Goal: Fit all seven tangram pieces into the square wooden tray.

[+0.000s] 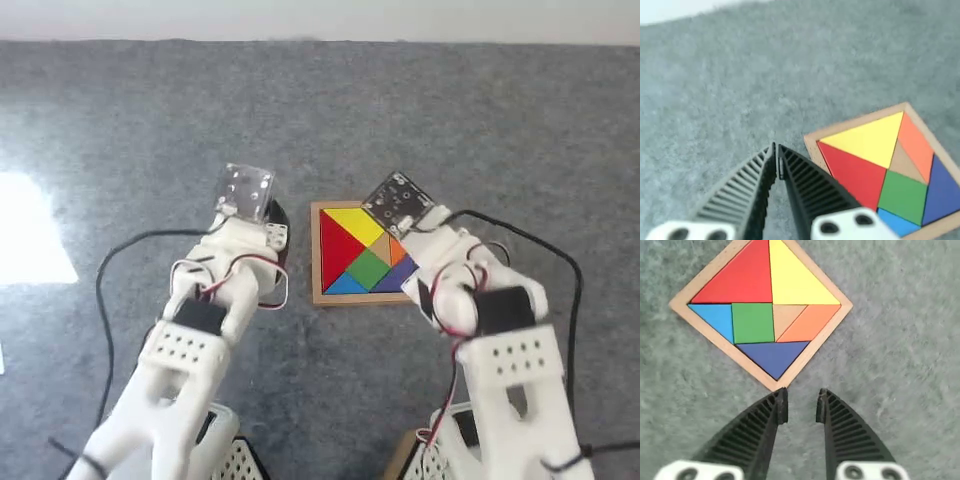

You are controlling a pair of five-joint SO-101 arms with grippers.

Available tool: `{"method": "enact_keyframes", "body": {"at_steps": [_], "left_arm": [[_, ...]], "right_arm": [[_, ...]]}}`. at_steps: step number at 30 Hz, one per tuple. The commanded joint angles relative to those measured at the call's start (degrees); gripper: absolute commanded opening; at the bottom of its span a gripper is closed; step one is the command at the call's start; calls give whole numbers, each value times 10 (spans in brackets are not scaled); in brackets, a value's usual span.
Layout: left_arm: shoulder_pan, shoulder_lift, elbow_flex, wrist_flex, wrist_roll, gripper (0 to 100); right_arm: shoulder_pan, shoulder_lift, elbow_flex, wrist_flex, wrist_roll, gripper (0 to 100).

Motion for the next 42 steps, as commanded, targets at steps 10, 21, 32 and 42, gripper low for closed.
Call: {"method": "enact_keyframes", "body": {"at_steps": [10,21,32,42], "left_arm": [[-4,-161,70,-11,-64,15],[-4,-301,156,-10,-64,15],[-4,-441,235,-10,-64,15],[-4,-510,244,48,-65,15]], "right_arm": [[1,-137,116,2,-88,105],[1,-237,217,6,-87,105],[2,-318,284,6,-87,105],[22,-356,331,-9,-88,106]]}}
